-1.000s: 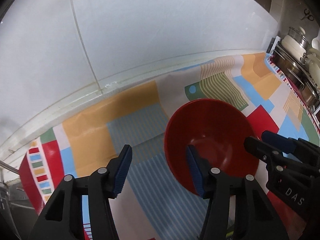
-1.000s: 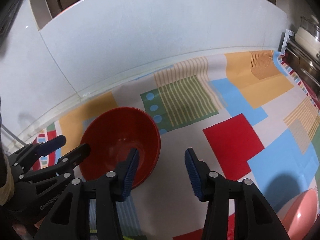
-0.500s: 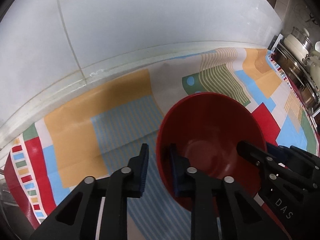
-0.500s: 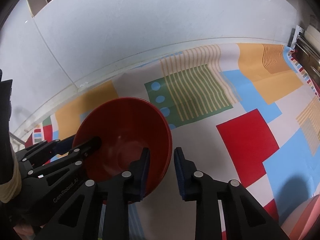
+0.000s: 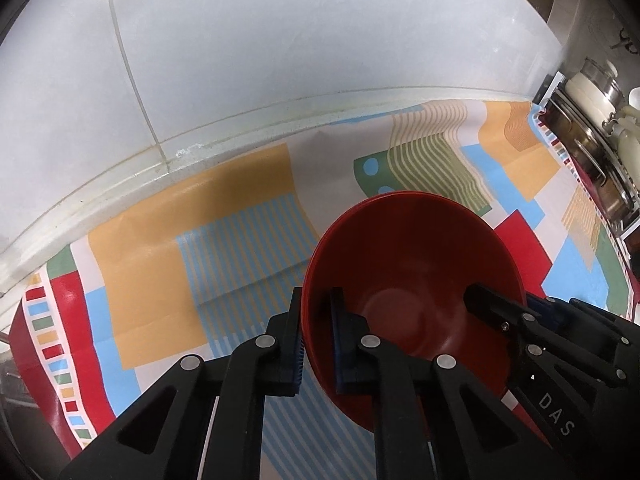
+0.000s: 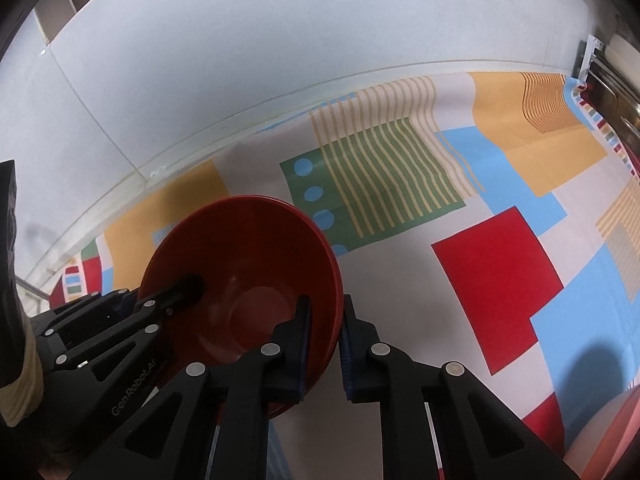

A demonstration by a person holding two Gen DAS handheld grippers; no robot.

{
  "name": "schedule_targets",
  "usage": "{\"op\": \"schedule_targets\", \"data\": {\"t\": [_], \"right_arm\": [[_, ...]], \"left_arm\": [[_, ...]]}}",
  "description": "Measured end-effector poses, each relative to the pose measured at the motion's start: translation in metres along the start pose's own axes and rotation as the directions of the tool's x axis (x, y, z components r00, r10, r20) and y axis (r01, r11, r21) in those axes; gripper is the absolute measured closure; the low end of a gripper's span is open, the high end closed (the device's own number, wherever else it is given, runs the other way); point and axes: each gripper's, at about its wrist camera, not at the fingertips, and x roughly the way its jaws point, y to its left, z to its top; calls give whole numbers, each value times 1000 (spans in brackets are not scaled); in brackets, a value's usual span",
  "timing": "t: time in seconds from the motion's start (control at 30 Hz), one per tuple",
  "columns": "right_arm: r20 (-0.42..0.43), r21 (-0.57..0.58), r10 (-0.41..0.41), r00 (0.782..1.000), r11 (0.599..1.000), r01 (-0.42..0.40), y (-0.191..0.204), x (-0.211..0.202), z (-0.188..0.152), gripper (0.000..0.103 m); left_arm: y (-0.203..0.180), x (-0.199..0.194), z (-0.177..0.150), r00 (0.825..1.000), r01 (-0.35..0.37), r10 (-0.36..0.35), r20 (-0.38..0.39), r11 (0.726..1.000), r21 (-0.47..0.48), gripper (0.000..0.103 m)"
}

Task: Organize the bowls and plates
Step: 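Carry the red bowl with both grippers over the pink bowl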

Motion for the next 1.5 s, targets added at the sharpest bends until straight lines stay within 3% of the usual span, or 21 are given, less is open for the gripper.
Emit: {"op": "schedule_targets", "data": {"t": [0.8,1.5], "right_arm": [[155,-23,26,988,999,-22,-21,-120,-30,89],[238,23,-7,971,1000,2,-80,-202,-83,89]], "left_arm": [[-57,-117,-31,985,32,-38,170,999,38,91],[-145,-168,-70,975,69,-90,204,992,108,91]]}}
